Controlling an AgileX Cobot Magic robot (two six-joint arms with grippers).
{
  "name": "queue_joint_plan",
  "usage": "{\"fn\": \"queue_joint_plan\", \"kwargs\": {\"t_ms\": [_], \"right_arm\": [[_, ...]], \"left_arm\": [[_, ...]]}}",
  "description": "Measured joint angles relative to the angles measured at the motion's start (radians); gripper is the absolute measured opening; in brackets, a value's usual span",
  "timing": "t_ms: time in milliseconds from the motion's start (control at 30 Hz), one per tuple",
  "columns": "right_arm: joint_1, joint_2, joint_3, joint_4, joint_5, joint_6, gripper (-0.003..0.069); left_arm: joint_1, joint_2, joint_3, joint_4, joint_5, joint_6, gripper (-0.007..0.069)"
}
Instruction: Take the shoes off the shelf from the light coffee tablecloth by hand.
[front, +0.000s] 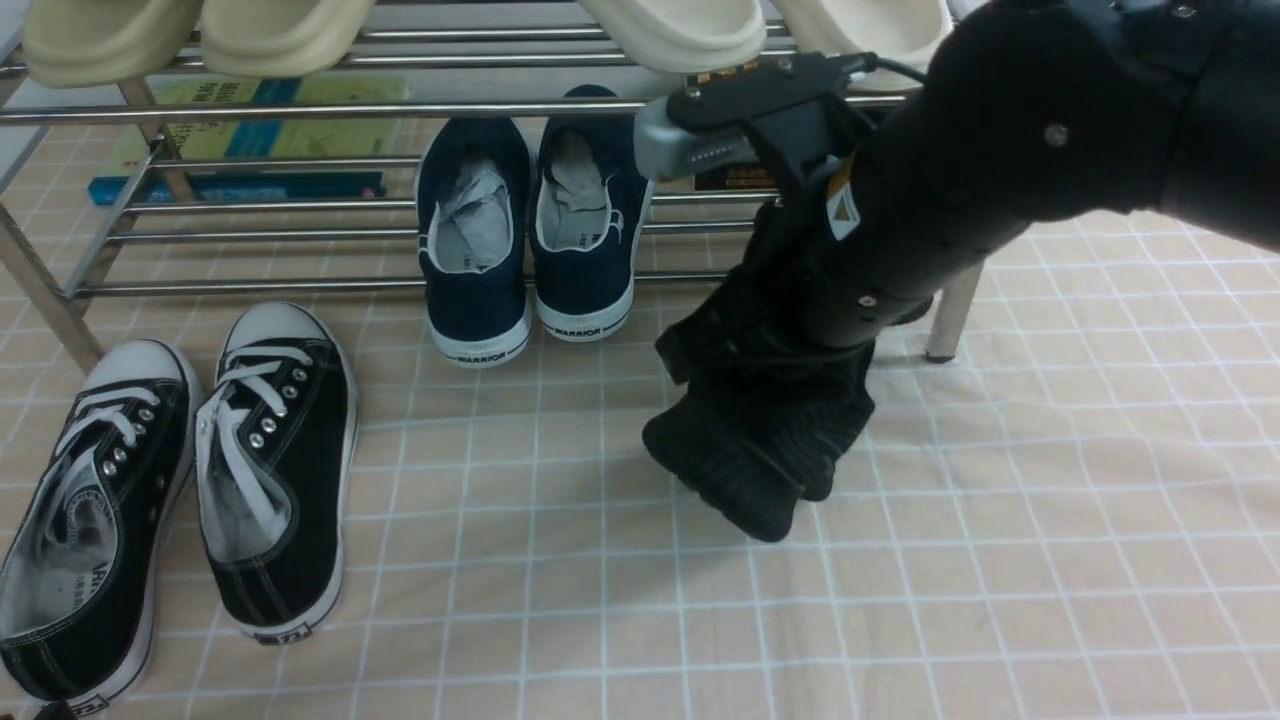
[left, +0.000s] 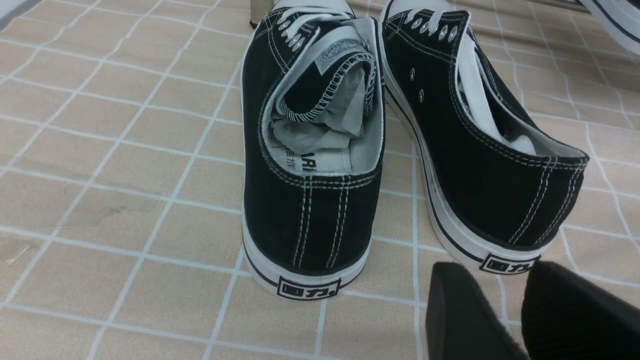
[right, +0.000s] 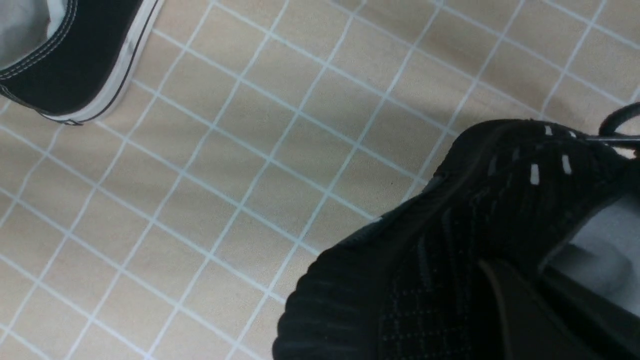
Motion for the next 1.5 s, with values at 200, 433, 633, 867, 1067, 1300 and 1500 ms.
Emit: {"fn": "queue_joint_plan", "kwargs": {"t_ms": [200, 433, 633, 867, 1067, 1300, 1500], "right_arm": [[-0.002, 0.002, -0.07, -0.047, 0.038, -0.022, 0.0013], [-0.002, 0.003, -0.144, -0.06, 0.065, -0.07, 0.0015], [-0.002, 0.084, -0.146, -0.067, 0.113, -0.077, 0.0016], [0.001, 0.161, -0.148, -0.061, 0.102, -0.079, 0.002], [-0.001, 0.162, -0.18, -0.081, 0.137, -0.081, 0.0021], [-0.002, 0.163, -0.262, -0.062, 0.205, -0.14, 0.0024], [-0.002, 0.239, -0.264, -0.06, 0.19, -0.241, 0.0024]], "left_arm": [[0.0, 0.0, 0.0, 0.0, 0.0, 0.0, 0.0234], [0.0, 0.0, 0.0, 0.0, 0.0, 0.0, 0.0235], [0.0, 0.0, 0.0, 0.0, 0.0, 0.0, 0.0239], [0.0, 0.0, 0.0, 0.0, 0.0, 0.0, 0.0239], [0.0, 0.0, 0.0, 0.0, 0.0, 0.0, 0.0239], [0.0, 0.0, 0.0, 0.0, 0.0, -0.001, 0.0239], [0.0, 0.0, 0.0, 0.0, 0.0, -0.001, 0.0239]]}}
